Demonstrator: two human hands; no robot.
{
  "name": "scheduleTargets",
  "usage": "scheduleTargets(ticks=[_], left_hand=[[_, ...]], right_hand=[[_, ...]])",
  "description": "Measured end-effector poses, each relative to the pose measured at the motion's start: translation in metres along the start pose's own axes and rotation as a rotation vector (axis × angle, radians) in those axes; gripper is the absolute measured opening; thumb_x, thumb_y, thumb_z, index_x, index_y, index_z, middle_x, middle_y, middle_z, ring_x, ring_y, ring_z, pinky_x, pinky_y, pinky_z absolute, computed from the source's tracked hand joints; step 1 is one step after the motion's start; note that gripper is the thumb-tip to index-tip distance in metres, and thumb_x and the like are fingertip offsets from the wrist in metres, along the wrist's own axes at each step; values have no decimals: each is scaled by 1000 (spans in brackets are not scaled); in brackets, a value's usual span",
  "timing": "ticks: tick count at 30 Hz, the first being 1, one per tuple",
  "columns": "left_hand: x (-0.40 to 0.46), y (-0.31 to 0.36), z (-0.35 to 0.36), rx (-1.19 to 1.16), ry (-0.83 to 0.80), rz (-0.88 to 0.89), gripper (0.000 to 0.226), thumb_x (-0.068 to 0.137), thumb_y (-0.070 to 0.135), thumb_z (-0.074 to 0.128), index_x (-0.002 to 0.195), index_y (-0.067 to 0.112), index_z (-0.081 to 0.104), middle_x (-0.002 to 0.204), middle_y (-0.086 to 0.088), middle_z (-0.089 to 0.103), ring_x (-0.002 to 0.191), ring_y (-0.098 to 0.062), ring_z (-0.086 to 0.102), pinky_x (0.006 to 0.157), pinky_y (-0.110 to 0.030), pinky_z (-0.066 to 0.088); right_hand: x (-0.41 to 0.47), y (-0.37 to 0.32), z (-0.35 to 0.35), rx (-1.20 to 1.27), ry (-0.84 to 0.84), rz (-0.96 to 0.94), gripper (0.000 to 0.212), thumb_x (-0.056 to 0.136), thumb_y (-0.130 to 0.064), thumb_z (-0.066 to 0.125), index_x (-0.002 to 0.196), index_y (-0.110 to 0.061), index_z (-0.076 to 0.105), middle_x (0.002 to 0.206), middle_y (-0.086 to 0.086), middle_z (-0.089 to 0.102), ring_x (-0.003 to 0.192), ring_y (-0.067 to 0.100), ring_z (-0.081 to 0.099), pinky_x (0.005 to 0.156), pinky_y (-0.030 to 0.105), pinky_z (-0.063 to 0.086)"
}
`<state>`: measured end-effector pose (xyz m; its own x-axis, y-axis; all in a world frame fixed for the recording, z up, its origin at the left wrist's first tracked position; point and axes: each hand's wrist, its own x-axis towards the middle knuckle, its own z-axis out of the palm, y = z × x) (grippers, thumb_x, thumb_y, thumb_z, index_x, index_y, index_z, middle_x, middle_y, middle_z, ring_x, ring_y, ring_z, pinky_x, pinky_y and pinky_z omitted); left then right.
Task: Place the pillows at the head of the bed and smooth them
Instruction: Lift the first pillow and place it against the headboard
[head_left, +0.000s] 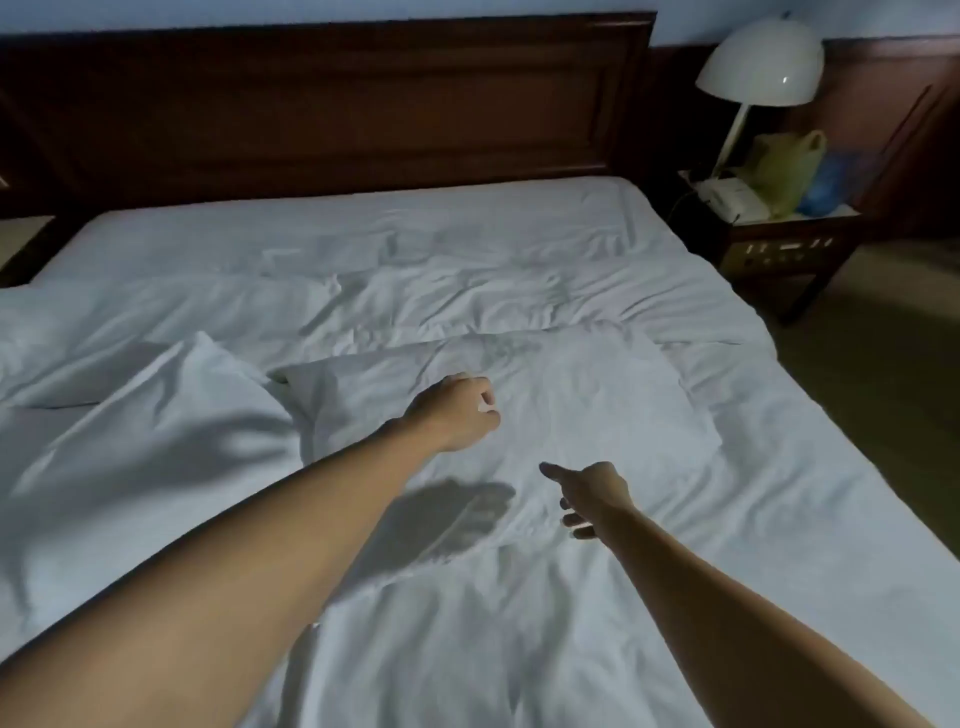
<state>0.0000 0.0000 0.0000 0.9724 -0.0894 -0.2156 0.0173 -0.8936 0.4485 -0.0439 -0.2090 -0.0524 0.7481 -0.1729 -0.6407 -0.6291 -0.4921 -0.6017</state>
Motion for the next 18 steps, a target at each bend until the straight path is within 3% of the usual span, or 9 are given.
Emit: scheduleTargets(ticks=[4, 7, 10, 14, 18], left_hand=[[66, -24, 21, 74, -24, -37, 43, 92, 45, 55, 129, 23, 54, 139, 1, 47, 126, -23, 47, 100, -41, 44], [110, -39, 37, 139, 40, 3, 53, 94, 50, 53, 136, 19, 52, 143, -4, 46, 133, -27, 41, 106, -42, 38], [143, -55, 51, 216, 60, 15, 63, 92, 61, 49, 137, 17, 48, 147, -8, 42, 137, -29, 34, 111, -43, 32], [169, -72, 64, 254, -5, -57, 86, 87, 73, 40, 154, 22, 23, 164, -11, 16, 151, -35, 4, 121, -49, 7], [176, -80, 75, 338, -46, -66, 90, 86, 80, 29, 154, 21, 22, 152, -14, 34, 136, -36, 32, 112, -48, 22]], right_hand=[[51, -1, 24, 109, -2, 144, 75, 74, -69, 76, 106, -1, 68, 105, 16, 71, 74, 32, 73, 57, 37, 62], [78, -9, 39, 179, 12, 174, 81, 65, -77, 76, 106, -8, 67, 105, 16, 69, 81, 36, 73, 56, 40, 64], [96, -13, 51, 224, 9, 186, 78, 67, -71, 80, 108, -5, 70, 103, 15, 69, 82, 37, 74, 63, 45, 66], [113, -11, 60, 204, 63, 150, 77, 73, -62, 81, 123, -5, 68, 107, 11, 64, 90, 35, 73, 57, 43, 65], [126, -11, 63, 187, 67, 125, 58, 77, -56, 81, 113, -11, 75, 109, 11, 66, 90, 35, 70, 53, 41, 65]])
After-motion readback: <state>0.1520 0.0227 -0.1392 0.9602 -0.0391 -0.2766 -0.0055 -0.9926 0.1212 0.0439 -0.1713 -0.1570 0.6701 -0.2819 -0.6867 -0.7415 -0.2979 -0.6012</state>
